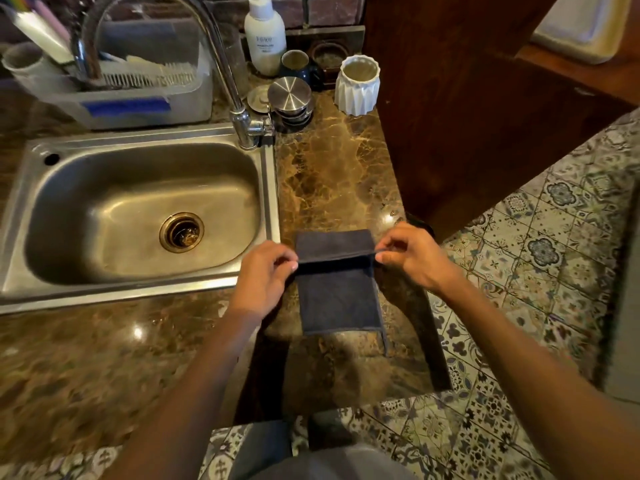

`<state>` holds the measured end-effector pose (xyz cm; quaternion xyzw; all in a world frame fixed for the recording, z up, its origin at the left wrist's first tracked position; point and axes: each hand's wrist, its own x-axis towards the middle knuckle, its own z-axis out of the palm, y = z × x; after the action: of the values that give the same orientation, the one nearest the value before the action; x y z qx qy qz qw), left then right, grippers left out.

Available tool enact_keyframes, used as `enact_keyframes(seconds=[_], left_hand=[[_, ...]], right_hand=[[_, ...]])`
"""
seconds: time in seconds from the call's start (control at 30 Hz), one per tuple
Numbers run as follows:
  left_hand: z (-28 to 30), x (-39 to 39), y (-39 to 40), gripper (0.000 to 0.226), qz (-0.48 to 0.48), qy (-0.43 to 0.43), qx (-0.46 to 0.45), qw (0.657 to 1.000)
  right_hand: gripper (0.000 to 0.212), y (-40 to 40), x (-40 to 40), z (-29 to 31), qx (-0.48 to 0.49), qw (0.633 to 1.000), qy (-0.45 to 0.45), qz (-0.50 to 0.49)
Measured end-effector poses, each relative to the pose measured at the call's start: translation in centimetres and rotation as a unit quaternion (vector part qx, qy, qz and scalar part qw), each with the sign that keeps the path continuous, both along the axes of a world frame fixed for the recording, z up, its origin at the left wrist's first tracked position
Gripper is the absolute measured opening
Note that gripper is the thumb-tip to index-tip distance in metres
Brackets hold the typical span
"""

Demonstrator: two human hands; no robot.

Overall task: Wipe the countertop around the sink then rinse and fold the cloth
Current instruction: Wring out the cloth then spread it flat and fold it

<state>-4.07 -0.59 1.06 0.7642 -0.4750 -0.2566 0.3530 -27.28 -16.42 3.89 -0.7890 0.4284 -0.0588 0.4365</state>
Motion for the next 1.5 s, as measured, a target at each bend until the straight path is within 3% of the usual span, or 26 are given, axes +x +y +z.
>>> enact_keyframes(seconds=[0.13,0.27,0.6,0.7,0.8,0.9,0.97,1.07,1.17,1.5], left_hand=[[-1.5,-2.3,3.5,0.008,-0.061,-0.030,-0.005,0.998],[-3.1,-3.0,5.9,0.005,-0.066,-0.058,0.046,0.995],[-4.7,-4.4,7.7,0.006,-0.101,-0.113,0.097,0.984],[-4.7,-4.4,7.7,0.016,-0.074,-0.122,0.094,0.985],[-4.0,-5.0,6.5,0.027,-0.042,-0.172,-0.007,0.984],[-3.2,-6.7,2.9,0.036,-0.039,-0.127,-0.027,0.991],[-3.6,-7.8,0.7,0.046,-0.059,-0.127,0.011,0.990],[-5.4,-7.9,-0.1,0.062,-0.056,-0.234,0.093,0.966],[-7.0,-7.1,0.6,0.076,-0.066,-0.277,0.139,0.948],[-6.7,-7.9,1.5,0.063,-0.067,-0.326,0.143,0.932]], right_hand=[[0.009,4.1,-2.5,-1.0,0.005,1.000,0.026,-0.005],[0.007,6.9,-4.3,-2.6,-0.017,0.999,0.039,0.010],[0.015,10.2,-6.3,-6.5,-0.138,0.984,0.062,0.090],[0.021,10.4,-6.4,-6.4,-0.153,0.986,0.046,0.035],[0.036,10.7,-4.5,-4.9,-0.164,0.985,-0.009,-0.053],[0.045,10.6,-0.1,-4.2,-0.121,0.989,-0.047,-0.078],[0.051,10.3,2.5,-5.1,-0.148,0.988,-0.014,-0.034],[0.061,9.2,3.2,-7.6,-0.206,0.972,0.109,0.016],[0.064,8.6,2.2,-9.2,-0.252,0.949,0.184,0.046],[0.064,9.0,2.3,-8.8,-0.263,0.941,0.208,0.048]])
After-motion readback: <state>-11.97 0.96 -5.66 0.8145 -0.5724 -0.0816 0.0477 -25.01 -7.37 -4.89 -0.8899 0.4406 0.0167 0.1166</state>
